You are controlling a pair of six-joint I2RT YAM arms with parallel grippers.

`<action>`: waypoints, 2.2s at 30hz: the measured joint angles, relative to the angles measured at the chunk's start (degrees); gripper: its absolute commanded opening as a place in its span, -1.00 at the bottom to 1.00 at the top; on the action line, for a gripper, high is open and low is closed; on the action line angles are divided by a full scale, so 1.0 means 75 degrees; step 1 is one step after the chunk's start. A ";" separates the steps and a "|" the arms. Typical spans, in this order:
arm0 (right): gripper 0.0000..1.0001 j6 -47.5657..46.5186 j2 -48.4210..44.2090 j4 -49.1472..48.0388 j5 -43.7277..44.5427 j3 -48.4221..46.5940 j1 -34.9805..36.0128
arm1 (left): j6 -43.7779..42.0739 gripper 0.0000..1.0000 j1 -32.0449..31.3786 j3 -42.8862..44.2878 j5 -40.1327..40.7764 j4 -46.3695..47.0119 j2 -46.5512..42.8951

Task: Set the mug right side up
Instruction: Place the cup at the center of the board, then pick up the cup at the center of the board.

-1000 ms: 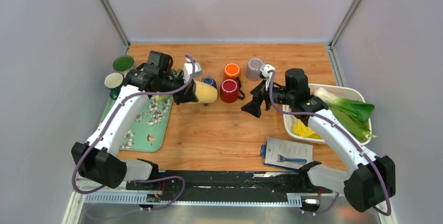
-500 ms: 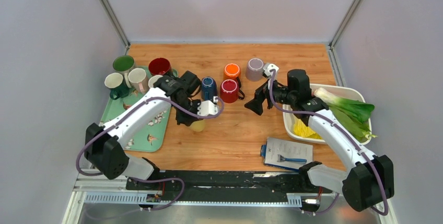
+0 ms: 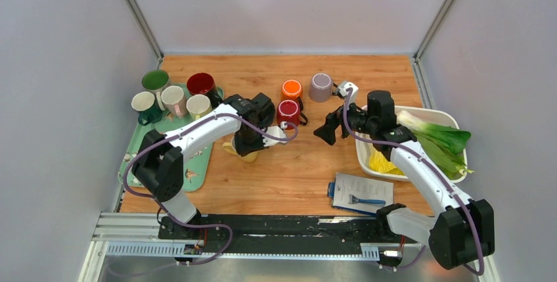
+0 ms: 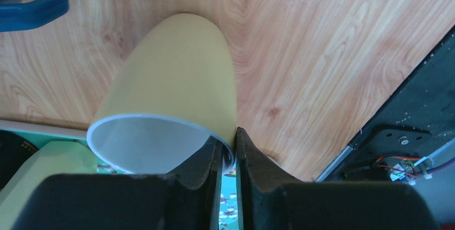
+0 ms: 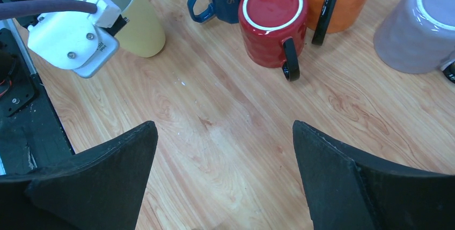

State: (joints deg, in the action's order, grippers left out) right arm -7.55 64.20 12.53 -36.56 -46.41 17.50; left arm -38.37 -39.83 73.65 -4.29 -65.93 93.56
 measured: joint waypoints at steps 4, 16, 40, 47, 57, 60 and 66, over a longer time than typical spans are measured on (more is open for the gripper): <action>0.99 0.0038 -0.0017 -0.0003 0.0015 0.0000 -0.0099 | 0.0382 -0.36 -0.0038 0.0175 0.0172 0.0029 0.0160; 1.00 0.0111 -0.0017 0.0000 0.0012 0.0000 -0.0146 | 0.0589 0.12 -0.0017 0.1183 -0.0017 -0.0656 -0.0734; 1.00 0.0140 -0.0219 0.0006 -0.0067 0.0102 -0.0332 | -0.2853 -0.05 0.2145 -0.1145 -0.1990 0.0664 -0.1553; 1.00 0.0216 -0.0431 0.0020 -0.0085 0.0356 -0.0597 | -0.2859 -0.26 0.2186 -0.1757 -0.2014 0.1288 -0.1087; 1.00 0.0280 -0.0437 0.0003 -0.0114 0.0417 -0.0708 | -0.2200 -0.97 0.2180 -0.1918 -0.2104 0.1746 -0.0994; 1.00 0.0286 -0.0446 0.0003 -0.0114 0.0484 -0.0717 | -0.1711 -1.00 0.2180 -0.1958 -0.2130 0.1749 -0.1105; 1.00 0.0379 -0.0446 -0.0050 -0.0131 0.0615 -0.0746 | -0.0708 -1.00 0.2218 -0.2328 -0.1851 0.1524 -0.2264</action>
State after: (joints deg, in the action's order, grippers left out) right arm -4.71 60.86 12.16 -37.54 -41.80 11.90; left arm -43.68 -23.20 56.18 -18.17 -54.50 76.58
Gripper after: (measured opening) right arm 0.998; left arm 0.251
